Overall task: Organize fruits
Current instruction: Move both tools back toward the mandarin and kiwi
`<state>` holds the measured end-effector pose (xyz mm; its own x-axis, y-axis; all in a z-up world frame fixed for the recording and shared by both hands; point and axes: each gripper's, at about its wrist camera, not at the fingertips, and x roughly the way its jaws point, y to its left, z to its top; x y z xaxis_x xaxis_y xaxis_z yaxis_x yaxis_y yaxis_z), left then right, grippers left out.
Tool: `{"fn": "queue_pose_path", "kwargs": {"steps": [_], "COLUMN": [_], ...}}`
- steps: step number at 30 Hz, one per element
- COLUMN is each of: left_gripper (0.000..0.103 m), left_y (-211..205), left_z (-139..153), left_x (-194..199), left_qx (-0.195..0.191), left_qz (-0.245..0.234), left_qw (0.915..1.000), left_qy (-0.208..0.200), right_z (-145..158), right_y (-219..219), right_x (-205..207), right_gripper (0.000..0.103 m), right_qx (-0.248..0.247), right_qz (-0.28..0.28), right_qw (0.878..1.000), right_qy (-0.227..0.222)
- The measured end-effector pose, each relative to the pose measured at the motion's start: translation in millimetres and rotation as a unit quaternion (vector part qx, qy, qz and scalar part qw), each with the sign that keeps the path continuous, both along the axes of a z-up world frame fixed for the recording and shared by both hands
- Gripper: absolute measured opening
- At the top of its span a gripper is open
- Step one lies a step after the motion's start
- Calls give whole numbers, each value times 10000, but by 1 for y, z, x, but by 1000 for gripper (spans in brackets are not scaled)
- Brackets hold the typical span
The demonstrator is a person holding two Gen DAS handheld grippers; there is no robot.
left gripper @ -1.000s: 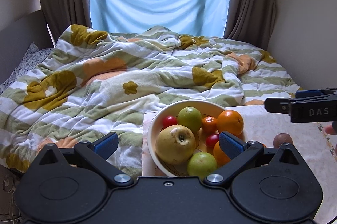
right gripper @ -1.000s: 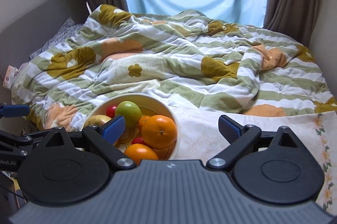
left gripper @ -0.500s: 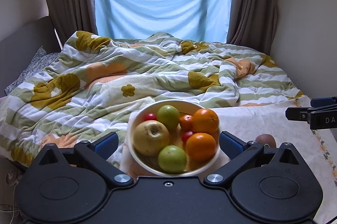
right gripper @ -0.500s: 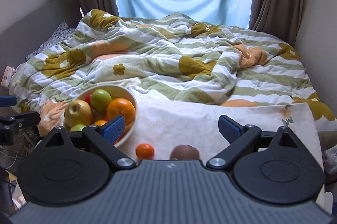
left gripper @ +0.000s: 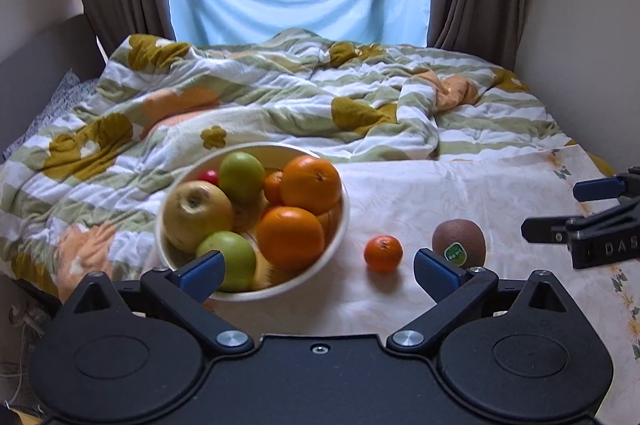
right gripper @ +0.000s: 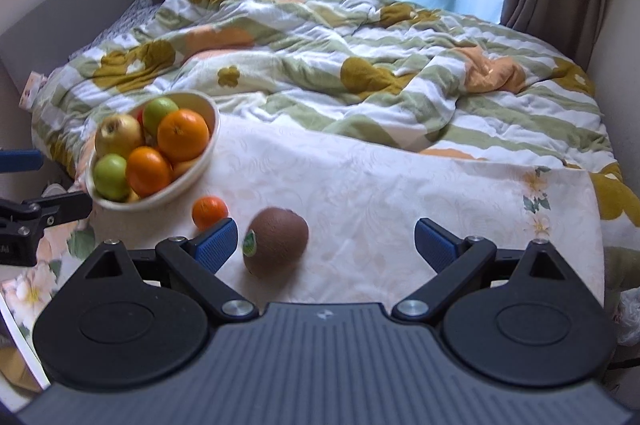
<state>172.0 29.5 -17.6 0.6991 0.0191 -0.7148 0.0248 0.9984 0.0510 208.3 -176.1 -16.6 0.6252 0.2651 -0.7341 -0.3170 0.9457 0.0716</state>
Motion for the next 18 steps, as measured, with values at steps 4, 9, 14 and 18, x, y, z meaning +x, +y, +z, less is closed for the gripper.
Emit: {"fn": "queue_pose_path", "kwargs": {"steps": [4, 9, 14, 18], "left_gripper": [97, 93, 82, 67], "left_y": [-11, -21, -27, -31], "left_z": [-18, -39, -58, -70], "left_x": [12, 29, 47, 57], "left_qx": [-69, -168, -314, -411], "left_qz": [71, 112, 109, 91], "left_qw": [9997, 9986, 9968, 9949], "left_qy": [218, 479, 733, 920], "right_z": [-21, -43, -60, -69], "right_y": [-4, 3, 9, 13], "right_x": [4, 7, 13, 18], "right_gripper": [103, 103, 103, 103], "right_qx": [-152, -235, -192, -101], "right_qz": [414, 999, 1320, 1560], "right_qw": [9990, 9947, 9910, 9875], "right_qy": [87, 93, 145, 181]}}
